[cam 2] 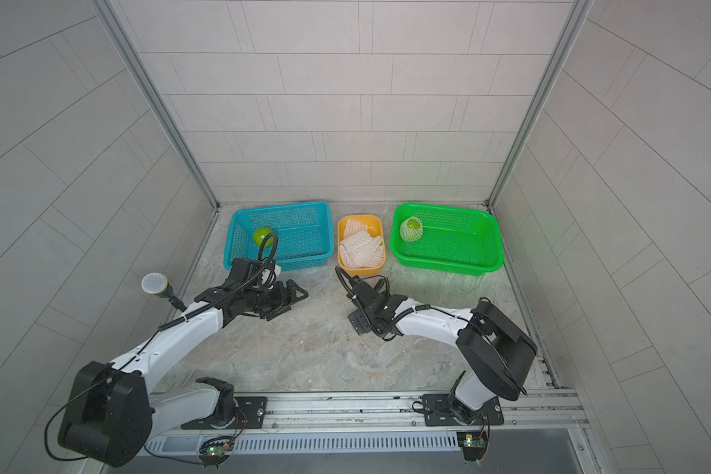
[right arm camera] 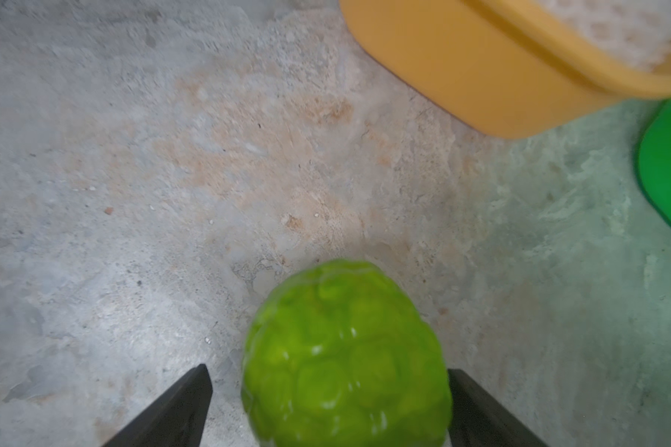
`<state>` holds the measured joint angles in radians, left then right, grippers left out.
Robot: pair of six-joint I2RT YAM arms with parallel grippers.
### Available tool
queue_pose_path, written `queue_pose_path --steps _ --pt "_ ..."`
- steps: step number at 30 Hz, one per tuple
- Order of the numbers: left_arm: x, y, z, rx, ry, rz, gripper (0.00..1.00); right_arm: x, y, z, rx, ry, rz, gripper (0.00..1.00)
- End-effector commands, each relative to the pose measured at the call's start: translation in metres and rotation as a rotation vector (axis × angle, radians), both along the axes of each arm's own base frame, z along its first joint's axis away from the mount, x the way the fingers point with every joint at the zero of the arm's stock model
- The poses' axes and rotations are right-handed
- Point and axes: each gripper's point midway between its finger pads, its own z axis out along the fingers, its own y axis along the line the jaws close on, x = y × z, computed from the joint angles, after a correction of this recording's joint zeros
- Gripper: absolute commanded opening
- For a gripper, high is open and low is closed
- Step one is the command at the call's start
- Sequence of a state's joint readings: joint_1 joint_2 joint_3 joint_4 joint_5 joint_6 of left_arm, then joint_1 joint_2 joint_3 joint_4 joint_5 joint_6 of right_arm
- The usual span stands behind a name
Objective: Sleeve custard apples in foam nets
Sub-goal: Place the custard apple at the center of the board, then pick up the foam net from the storage box.
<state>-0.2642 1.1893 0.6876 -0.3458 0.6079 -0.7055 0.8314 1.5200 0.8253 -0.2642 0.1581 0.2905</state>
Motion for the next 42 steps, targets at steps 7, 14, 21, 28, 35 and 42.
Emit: queue_pose_path --steps 7,14,21,28,35,42 --pt "0.006 0.000 0.005 0.007 -0.020 -0.004 0.85 0.003 0.004 0.037 0.045 -0.059 0.012 0.94" --pt "0.007 0.000 0.007 0.006 -0.022 -0.006 0.85 -0.001 0.004 0.025 0.034 -0.025 0.013 0.86" --pt "0.007 0.000 0.004 0.009 -0.016 -0.004 0.85 -0.001 0.002 0.026 0.051 -0.022 -0.010 0.78" --pt "0.005 0.002 0.008 0.019 -0.031 -0.006 0.85 0.002 0.001 0.049 0.082 -0.077 -0.017 0.82" --pt "0.005 0.005 0.020 0.037 -0.084 -0.008 0.85 0.032 -0.009 0.101 0.153 -0.186 -0.106 0.83" --pt "0.000 0.006 0.026 0.030 -0.110 -0.016 0.87 0.087 -0.012 0.116 0.191 -0.162 -0.182 0.79"
